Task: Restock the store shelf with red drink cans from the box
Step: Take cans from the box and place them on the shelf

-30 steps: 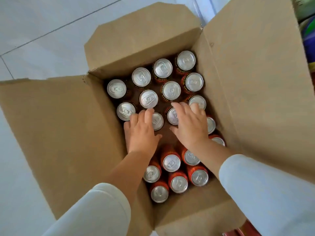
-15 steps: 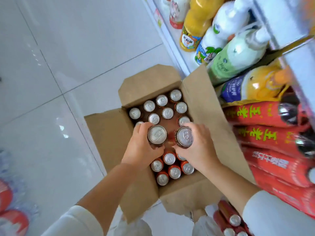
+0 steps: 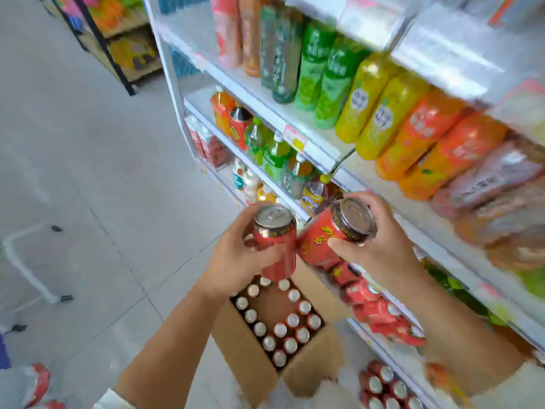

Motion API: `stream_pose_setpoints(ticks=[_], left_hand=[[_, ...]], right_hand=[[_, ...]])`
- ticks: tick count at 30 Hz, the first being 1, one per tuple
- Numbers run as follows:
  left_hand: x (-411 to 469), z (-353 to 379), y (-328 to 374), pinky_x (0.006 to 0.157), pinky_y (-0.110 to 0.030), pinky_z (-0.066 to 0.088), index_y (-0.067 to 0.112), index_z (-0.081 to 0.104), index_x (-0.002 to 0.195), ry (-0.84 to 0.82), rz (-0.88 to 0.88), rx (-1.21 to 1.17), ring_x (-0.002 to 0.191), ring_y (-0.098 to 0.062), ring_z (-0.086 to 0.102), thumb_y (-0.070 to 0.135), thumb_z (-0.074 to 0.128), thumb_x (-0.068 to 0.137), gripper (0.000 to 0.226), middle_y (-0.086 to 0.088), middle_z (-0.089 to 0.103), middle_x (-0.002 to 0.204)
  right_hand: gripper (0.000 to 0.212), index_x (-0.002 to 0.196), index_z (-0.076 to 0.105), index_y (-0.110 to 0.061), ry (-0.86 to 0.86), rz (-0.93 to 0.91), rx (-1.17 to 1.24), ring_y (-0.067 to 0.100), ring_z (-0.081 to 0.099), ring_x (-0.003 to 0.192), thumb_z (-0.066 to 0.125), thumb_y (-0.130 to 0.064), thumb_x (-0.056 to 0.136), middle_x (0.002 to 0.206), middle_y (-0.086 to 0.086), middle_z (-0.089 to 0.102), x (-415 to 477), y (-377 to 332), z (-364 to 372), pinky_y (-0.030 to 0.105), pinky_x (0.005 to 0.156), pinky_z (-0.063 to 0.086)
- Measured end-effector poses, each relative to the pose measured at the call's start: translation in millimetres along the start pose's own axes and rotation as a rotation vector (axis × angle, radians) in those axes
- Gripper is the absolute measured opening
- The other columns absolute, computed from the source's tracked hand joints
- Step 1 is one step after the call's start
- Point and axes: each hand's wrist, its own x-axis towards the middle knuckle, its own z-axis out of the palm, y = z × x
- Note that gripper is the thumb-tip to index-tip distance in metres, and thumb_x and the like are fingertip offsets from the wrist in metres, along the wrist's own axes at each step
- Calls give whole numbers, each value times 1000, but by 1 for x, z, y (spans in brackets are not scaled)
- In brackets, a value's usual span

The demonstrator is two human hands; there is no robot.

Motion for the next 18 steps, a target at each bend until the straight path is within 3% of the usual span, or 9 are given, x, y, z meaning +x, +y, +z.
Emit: stream_pose_setpoints(ticks=[5, 8, 10, 12, 13, 16, 18], left_hand=[[5, 16, 100, 88, -20, 50, 32, 60, 125, -138, 111, -94, 111, -12, 65, 28, 82, 61, 68, 7, 71, 117], [10, 32, 143, 86, -17, 50, 27, 61, 125, -206, 193, -59, 107, -9, 66, 25, 83, 64, 65, 5, 72, 116], [14, 46, 165, 83, -17, 50, 20, 63, 126, -235, 241, -58, 101, -8, 68, 23, 83, 66, 63, 2, 73, 115], [18, 59, 185, 82, -17, 51, 17, 63, 126, -251, 297, -61, 101, -9, 68, 30, 83, 62, 68, -1, 73, 114], [20, 65, 193, 81, -16, 50, 17, 64, 125, -256, 321, -65, 101, -9, 68, 33, 82, 61, 69, 0, 73, 113], [27, 84, 215, 80, -15, 50, 20, 67, 120, -289, 372, -58, 99, -9, 68, 26, 84, 64, 59, 2, 75, 108], [33, 96, 225, 80, -16, 50, 21, 67, 118, -296, 389, -66, 96, -8, 69, 19, 81, 68, 52, 2, 75, 105]], right_hand=[[68, 116, 53, -33, 165, -65, 78, 3, 63, 95, 80, -28, 54, 104, -20, 65, -24, -77, -62, 23, 80, 52], [65, 113, 54, -37, 265, -117, 67, 9, 64, 99, 82, -30, 54, 105, -17, 67, -36, -103, -95, 31, 89, 51], [59, 106, 55, -38, 324, -137, 70, 12, 65, 87, 84, -20, 58, 98, -16, 69, -44, -118, -118, 24, 72, 53], [57, 101, 54, -42, 374, -143, 65, 16, 64, 72, 83, -10, 64, 92, -14, 68, -48, -131, -143, 31, 57, 53], [56, 100, 54, -43, 412, -155, 42, 15, 65, 71, 83, -11, 65, 91, -16, 68, -48, -137, -156, 33, 58, 53], [54, 100, 54, -43, 526, -194, -41, 3, 64, 87, 80, -27, 56, 94, -20, 67, -37, -150, -192, 26, 82, 50], [57, 105, 54, -39, 560, -209, -47, 5, 63, 92, 80, -23, 57, 103, -14, 66, -22, -153, -212, 25, 87, 48]])
